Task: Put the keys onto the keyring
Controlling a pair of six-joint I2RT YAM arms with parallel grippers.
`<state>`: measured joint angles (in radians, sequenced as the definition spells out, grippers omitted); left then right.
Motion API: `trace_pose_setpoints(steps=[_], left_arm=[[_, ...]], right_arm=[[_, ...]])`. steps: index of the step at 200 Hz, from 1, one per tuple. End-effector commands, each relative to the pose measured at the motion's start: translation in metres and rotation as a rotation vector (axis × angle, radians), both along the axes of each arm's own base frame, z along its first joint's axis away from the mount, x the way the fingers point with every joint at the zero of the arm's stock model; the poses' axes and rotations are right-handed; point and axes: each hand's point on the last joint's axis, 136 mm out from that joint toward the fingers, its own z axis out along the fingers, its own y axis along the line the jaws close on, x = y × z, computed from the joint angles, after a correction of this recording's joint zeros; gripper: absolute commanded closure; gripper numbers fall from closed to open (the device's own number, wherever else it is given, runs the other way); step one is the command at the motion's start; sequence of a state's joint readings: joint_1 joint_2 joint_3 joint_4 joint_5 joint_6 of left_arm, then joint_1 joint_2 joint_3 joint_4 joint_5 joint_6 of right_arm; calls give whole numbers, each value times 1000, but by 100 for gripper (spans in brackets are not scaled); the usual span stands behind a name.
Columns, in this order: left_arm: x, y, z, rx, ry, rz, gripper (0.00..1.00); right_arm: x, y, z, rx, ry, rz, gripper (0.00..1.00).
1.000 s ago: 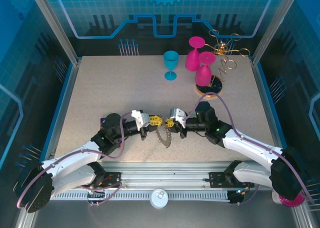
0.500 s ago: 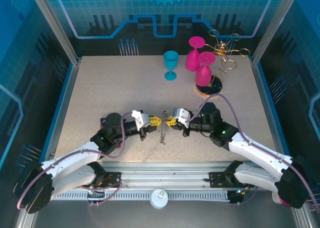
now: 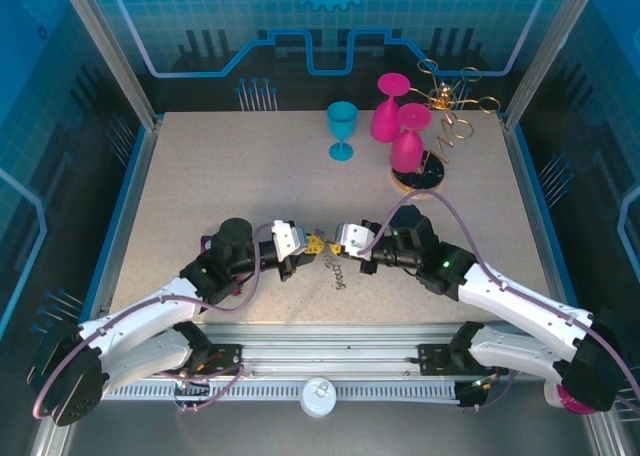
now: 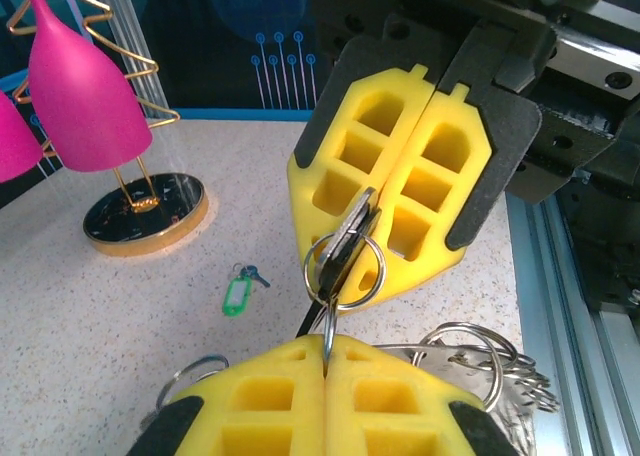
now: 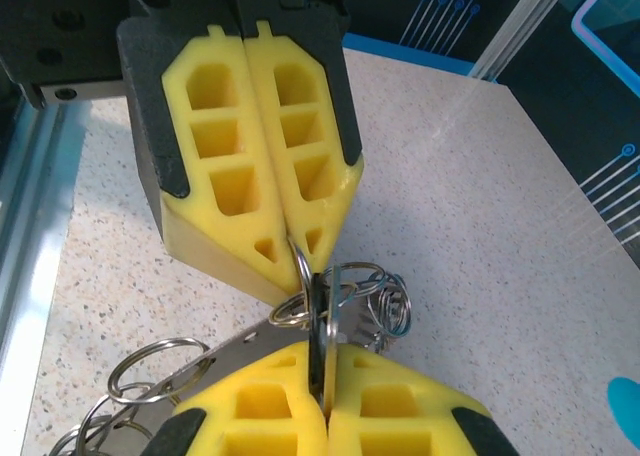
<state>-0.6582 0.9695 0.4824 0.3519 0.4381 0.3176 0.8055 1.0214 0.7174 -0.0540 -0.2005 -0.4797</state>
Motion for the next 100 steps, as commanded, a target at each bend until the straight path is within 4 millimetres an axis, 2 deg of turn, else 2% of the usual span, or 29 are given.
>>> trace_pose_setpoints(steps=[1, 18, 31, 53, 74, 100], left_arm=[[6, 10, -21, 82, 53, 60, 100], [5, 12, -27, 95, 69, 66, 100], [7, 13, -25, 84, 69, 78, 78], [6, 14, -21, 59, 57, 85, 63], [6, 19, -10, 8, 32, 114, 53], [9, 35, 16, -119, -16, 202, 44]], right_arm=[[3, 1, 12, -22, -51, -17, 100], [5, 2, 9, -32, -45, -21, 100], [8, 2, 6, -44, -43, -33, 100], [13, 6, 5, -54, -41, -43, 100], [15, 12, 6, -59, -40, -39, 100], [19, 21, 3, -73, -37, -34, 100]])
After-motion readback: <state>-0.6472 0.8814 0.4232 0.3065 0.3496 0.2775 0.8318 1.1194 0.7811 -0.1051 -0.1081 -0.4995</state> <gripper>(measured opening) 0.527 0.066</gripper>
